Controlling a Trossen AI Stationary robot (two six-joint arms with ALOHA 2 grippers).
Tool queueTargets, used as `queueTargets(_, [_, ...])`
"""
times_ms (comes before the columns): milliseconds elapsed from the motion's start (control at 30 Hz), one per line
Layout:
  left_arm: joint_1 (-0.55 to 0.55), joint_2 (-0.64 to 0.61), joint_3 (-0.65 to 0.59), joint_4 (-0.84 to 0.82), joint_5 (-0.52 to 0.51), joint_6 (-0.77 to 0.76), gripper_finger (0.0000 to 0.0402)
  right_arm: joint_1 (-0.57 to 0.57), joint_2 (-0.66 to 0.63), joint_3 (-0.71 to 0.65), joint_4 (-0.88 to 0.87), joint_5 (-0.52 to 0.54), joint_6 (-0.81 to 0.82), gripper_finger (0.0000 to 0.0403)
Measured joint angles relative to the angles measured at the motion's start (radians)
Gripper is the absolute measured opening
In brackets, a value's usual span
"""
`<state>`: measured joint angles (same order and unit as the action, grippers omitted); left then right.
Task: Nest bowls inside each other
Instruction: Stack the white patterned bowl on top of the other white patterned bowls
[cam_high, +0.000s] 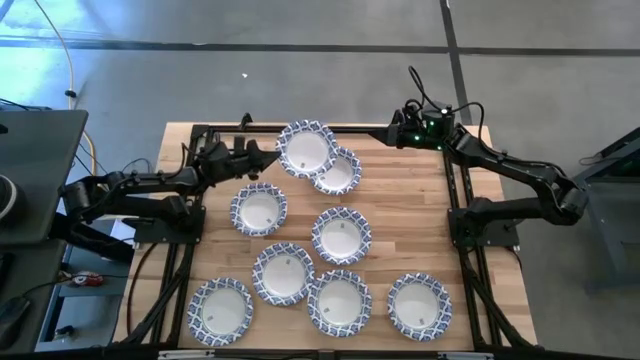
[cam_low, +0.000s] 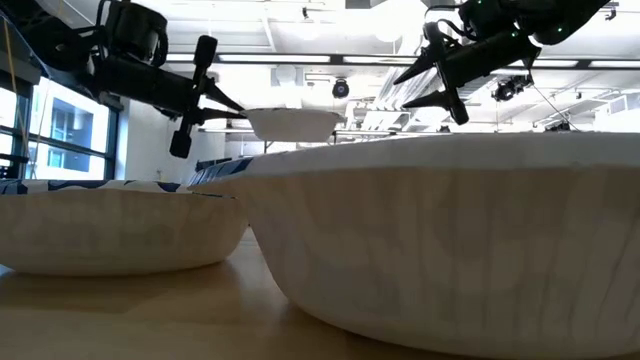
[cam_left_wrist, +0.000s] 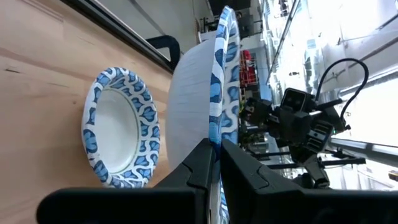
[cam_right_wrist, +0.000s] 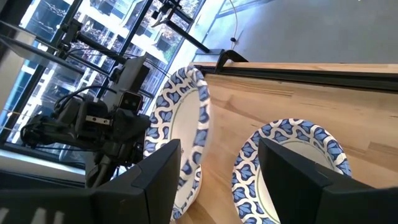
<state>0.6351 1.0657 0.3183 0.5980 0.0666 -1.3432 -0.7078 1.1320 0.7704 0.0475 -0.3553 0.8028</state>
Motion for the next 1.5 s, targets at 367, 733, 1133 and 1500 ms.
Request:
queueTargets(367, [-0.056,0.000,0.000,0.003,-0.029,-0.008,0.0019,0.000,0.000,0.000,0.000,0.000,0.000,0.0208])
queueTargets(733, [-0.145,0.000,0.000,0.005,-0.075,-0.015,0.0019,0.000,0.000,0.000,0.000,0.000,0.000,0.0208])
queueTargets(1133, [-0.240,0.000,0.000,0.005,-0.135,-0.016,0.0019,0.000,0.000,0.000,0.000,0.001,0.000,0.0208])
queueTargets(1500, [-0.303,0.000,0.000,0.005,-0.181,-0.027,0.0019,0.000,0.000,0.000,0.000,0.001,0.000,0.0208])
